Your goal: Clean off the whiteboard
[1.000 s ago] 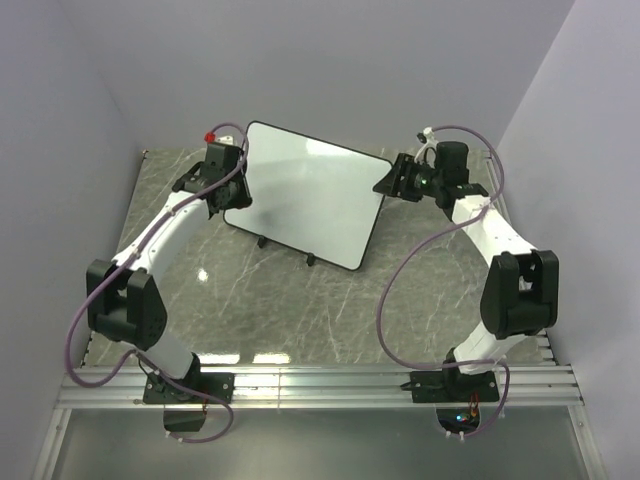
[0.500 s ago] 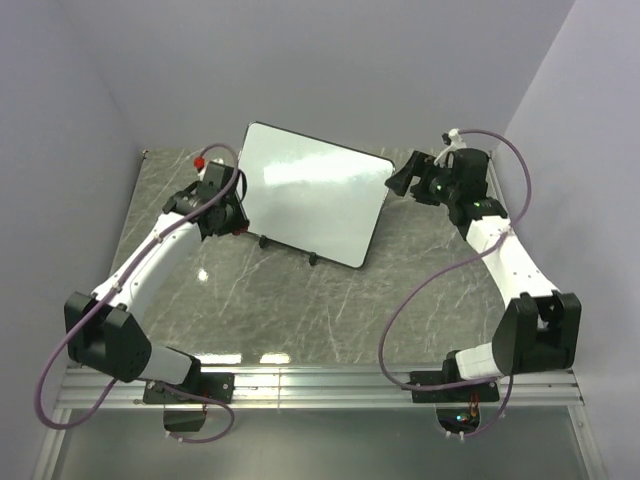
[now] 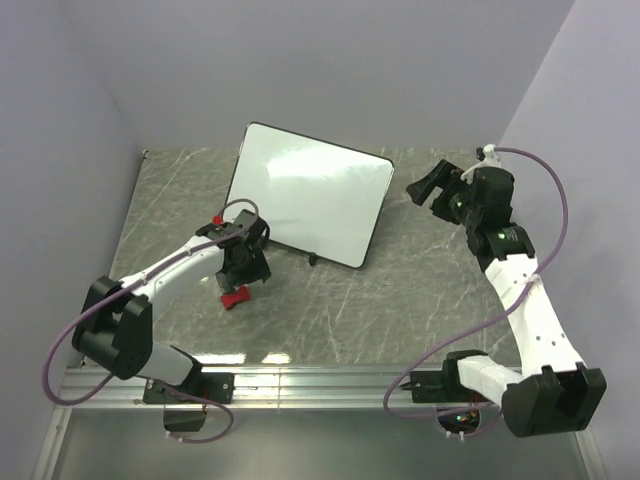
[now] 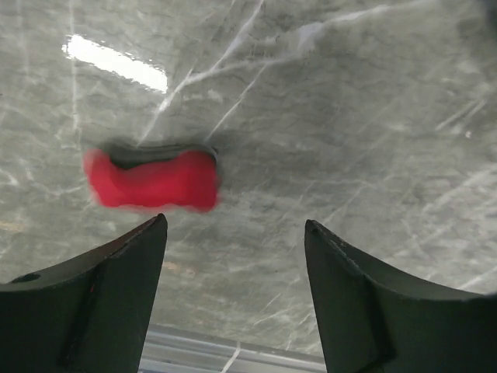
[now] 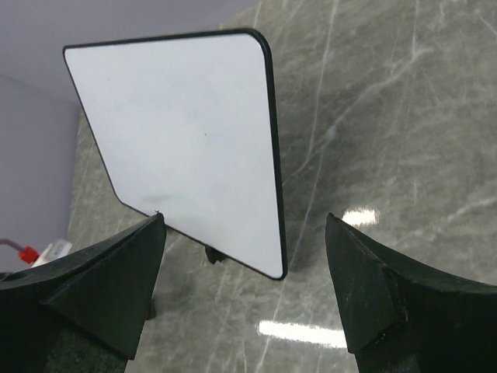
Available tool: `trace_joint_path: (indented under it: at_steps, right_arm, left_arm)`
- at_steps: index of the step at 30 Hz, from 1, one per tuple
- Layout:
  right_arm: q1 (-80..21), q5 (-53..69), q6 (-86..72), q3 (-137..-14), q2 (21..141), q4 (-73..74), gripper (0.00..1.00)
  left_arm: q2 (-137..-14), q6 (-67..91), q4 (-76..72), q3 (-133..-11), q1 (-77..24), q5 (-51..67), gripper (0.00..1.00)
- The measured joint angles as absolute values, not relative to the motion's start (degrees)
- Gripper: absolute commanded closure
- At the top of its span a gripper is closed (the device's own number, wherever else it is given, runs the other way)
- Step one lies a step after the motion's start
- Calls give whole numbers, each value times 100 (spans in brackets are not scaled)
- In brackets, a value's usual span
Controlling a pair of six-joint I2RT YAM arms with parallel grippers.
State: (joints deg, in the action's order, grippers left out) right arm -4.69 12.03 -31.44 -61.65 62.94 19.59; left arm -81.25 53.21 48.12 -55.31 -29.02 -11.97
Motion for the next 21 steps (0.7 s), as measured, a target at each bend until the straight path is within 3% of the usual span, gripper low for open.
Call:
trace_joint_path:
  at_steps: [7, 21]
  right_arm:
    - [-475, 1142, -3476, -5568, 5625, 2274, 11]
    - [-475, 1118, -3870, -5551, 4366, 2974, 11]
  left_arm:
    - [-8617, 5577, 4915, -5767, -3157, -1155, 24]
    - [-8318, 4886, 5135, -8289, -3752, -1479, 25]
